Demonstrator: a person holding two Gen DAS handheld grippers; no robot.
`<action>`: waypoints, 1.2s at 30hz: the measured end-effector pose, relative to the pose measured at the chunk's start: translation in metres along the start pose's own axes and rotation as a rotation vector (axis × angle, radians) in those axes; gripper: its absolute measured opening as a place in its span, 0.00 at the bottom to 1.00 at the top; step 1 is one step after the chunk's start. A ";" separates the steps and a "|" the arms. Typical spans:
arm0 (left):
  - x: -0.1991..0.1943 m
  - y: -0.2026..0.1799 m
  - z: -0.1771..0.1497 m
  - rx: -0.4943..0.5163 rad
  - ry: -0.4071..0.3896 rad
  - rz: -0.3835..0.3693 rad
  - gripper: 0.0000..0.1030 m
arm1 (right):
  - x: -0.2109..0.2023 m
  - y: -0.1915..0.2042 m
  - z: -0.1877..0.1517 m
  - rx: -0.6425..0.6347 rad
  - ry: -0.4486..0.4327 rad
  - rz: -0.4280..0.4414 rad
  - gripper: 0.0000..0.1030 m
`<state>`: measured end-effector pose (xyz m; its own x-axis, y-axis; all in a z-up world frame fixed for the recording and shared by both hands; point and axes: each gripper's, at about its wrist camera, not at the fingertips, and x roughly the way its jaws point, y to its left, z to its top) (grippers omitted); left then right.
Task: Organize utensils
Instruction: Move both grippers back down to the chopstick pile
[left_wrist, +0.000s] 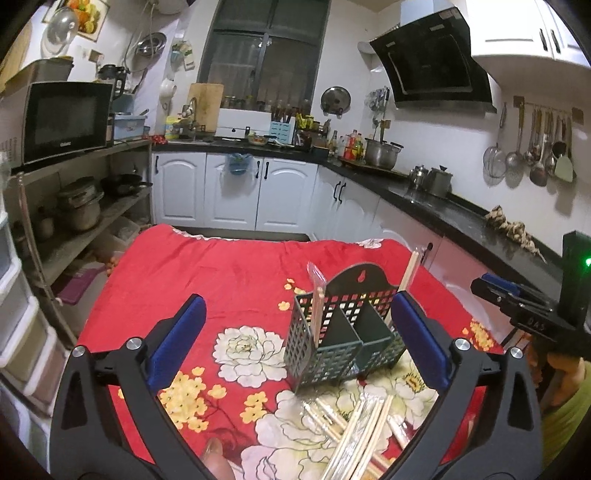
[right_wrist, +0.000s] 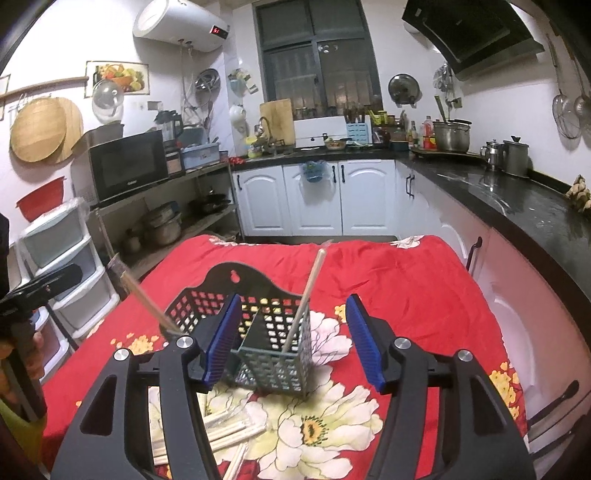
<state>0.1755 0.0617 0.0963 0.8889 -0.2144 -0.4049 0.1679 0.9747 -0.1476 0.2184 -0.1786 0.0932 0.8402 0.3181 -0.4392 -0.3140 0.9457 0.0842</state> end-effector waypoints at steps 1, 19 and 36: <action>0.000 -0.001 -0.002 0.006 0.001 0.003 0.90 | 0.000 0.002 -0.002 -0.005 0.006 0.004 0.55; 0.021 -0.022 -0.055 0.092 0.138 -0.002 0.90 | 0.008 0.036 -0.051 -0.070 0.147 0.062 0.57; 0.038 -0.024 -0.080 0.094 0.252 -0.038 0.90 | 0.015 0.047 -0.093 -0.090 0.271 0.091 0.57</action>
<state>0.1713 0.0252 0.0121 0.7488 -0.2483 -0.6146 0.2480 0.9648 -0.0876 0.1753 -0.1353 0.0074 0.6622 0.3600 -0.6572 -0.4306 0.9006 0.0594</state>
